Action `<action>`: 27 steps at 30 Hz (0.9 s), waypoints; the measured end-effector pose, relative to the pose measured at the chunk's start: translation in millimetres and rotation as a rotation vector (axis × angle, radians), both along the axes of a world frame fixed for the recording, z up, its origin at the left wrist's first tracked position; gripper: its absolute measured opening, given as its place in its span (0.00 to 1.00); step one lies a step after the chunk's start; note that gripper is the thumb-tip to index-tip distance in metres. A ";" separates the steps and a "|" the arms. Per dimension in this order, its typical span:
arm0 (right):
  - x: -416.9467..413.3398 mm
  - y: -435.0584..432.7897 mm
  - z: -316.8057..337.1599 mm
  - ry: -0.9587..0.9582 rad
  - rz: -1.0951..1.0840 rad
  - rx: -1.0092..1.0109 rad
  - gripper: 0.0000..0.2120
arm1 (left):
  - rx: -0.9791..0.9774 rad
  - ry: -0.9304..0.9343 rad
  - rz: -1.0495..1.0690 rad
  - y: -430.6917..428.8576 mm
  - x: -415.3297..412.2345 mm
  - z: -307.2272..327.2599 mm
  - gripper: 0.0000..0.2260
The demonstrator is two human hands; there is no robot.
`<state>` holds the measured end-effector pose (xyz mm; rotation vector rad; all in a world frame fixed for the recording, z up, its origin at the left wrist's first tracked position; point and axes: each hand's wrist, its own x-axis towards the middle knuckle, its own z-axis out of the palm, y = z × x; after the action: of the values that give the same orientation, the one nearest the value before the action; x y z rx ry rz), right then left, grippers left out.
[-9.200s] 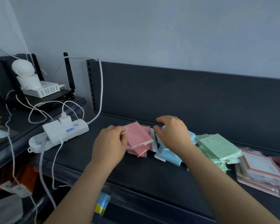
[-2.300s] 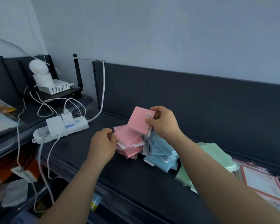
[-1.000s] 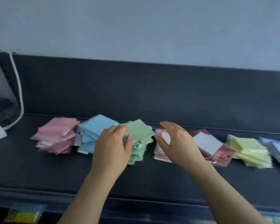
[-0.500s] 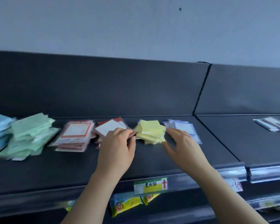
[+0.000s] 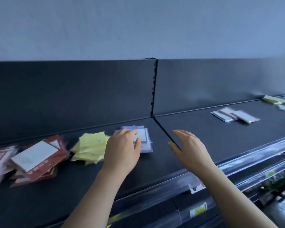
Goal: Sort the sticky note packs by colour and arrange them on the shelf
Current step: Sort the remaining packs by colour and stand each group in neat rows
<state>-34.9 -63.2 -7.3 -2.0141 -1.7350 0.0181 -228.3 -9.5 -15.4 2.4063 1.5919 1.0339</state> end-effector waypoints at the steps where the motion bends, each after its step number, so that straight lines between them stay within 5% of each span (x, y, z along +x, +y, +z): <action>1: 8.8 3.9 -0.4 -0.002 -0.012 -0.001 0.21 | -0.005 0.007 -0.019 6.4 10.5 0.7 0.11; 15: 198.5 36.9 -17.4 -0.024 -0.178 -0.049 0.23 | -0.059 0.116 -0.180 49.1 194.5 -3.1 0.15; 27: 411.8 93.4 -46.2 0.033 -0.227 -0.158 0.12 | -0.160 0.161 -0.072 65.4 347.1 -10.5 0.14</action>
<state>376.9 30.1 -53.5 -2.3019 -1.5170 0.1169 118.7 55.9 -25.9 2.4708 1.5552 0.6883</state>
